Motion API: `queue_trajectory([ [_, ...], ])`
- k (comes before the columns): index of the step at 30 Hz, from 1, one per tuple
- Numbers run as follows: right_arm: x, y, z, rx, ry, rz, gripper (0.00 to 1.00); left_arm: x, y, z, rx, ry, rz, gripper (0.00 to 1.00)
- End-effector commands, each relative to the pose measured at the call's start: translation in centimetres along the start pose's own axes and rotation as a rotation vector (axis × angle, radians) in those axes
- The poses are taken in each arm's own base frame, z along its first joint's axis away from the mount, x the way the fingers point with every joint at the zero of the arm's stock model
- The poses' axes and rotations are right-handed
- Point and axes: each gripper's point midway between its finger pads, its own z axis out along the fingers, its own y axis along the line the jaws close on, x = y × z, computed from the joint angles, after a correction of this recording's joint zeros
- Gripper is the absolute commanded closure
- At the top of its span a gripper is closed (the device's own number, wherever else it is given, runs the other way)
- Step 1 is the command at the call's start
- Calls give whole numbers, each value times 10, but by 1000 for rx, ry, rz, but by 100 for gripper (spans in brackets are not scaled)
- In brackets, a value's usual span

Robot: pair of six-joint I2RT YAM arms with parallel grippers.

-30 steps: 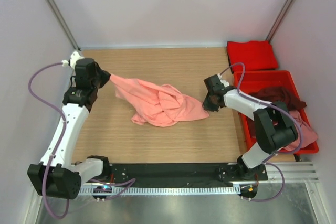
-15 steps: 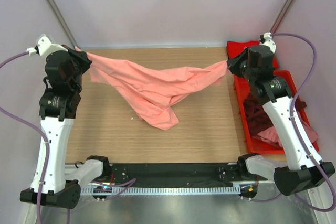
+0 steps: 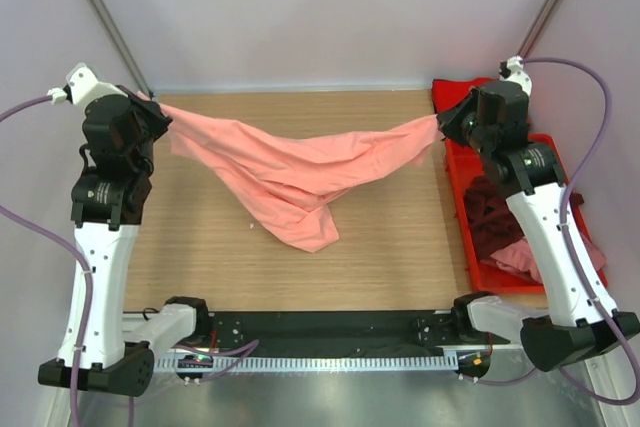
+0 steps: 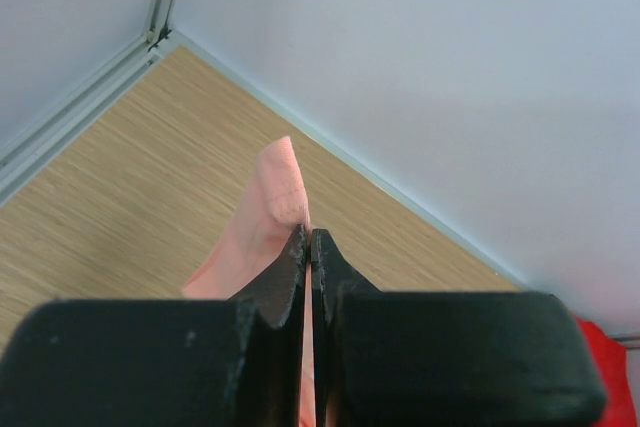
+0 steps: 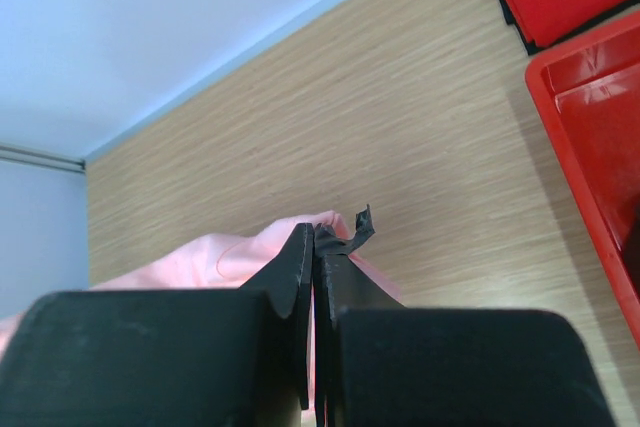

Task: Fold and stack the t-shirts
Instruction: Move the tshirt to the center of the board

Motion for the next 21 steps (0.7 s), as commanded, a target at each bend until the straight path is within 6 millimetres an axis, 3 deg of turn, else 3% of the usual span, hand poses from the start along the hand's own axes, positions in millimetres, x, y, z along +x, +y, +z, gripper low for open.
queue_trajectory([
  [1, -34, 18, -31, -78, -103, 31, 99, -7, 0, 0, -5, -19, -4, 100],
  [3, -17, 17, -27, -103, -59, 40, 99, 20, 9, 15, -41, 53, 17, 100],
  [7, 14, -6, -9, -42, 5, 12, 99, 56, 9, 29, -20, 168, 19, 100],
  [10, 20, -19, 7, 10, 3, -23, 99, 70, 10, 31, -17, 206, 17, 100],
  [16, 62, -15, 54, -1, 185, -86, 99, 104, 32, 31, -75, 303, 54, 100],
  [21, 61, -19, 69, 31, 185, -96, 99, 117, 60, 39, -161, 349, 119, 100],
])
